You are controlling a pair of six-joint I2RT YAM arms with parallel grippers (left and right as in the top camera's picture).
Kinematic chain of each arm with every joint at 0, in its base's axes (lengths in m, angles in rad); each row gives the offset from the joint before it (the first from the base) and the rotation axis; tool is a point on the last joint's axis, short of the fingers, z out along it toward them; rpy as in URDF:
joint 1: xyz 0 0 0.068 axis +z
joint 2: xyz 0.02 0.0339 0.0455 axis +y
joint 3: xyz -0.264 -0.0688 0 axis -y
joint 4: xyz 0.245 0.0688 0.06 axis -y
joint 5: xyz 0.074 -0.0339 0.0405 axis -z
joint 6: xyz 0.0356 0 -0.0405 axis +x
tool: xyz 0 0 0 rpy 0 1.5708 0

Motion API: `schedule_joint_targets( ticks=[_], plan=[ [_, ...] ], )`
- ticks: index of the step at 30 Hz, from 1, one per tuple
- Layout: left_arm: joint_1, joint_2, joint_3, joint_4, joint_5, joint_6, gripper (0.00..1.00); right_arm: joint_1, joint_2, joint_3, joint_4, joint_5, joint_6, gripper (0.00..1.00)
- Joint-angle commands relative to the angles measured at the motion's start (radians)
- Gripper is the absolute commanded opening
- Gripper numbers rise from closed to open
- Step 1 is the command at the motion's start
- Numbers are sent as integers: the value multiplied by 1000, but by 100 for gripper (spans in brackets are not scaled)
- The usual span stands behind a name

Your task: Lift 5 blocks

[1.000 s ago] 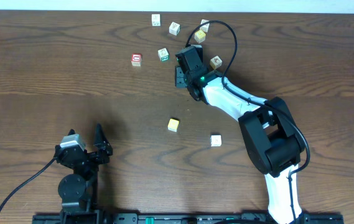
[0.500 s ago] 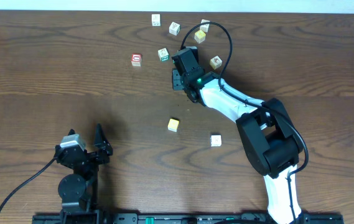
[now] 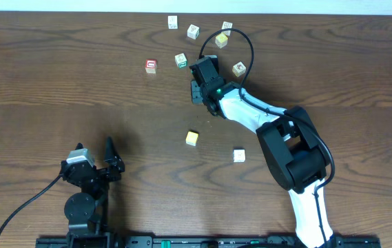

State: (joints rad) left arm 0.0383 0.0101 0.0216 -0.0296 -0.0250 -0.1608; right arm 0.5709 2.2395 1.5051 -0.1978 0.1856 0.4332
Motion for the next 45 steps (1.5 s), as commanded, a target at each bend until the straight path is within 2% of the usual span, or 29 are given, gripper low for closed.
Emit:
schedule_joint_targets(
  ticks=[1, 10, 18, 25, 28, 32, 41, 45],
  plan=[
    [4, -6, -18, -41, -11, -6, 76, 4, 24, 18, 8, 16, -24, 47],
    [5, -6, -18, -41, -11, -6, 76, 4, 23, 20, 24, 16, -42, 49],
    [4, -6, -18, -41, -12, -5, 76, 4, 23, 51, 10, 16, -42, 45],
    [5, -6, -18, -41, -12, -6, 76, 4, 23, 107, -46, 17, -58, 39],
    [4, -6, -18, -41, -12, -6, 76, 4, 23, 119, -65, 17, -57, 31],
    [4, -6, -18, -41, -12, -6, 76, 4, 23, 119, -85, 17, -57, 26],
    [4, -6, -18, -41, -12, -5, 76, 4, 23, 119, -120, 20, -58, 36],
    [4, -6, -18, -41, -11, -6, 76, 4, 23, 119, -125, 21, -63, 31]
  ],
)
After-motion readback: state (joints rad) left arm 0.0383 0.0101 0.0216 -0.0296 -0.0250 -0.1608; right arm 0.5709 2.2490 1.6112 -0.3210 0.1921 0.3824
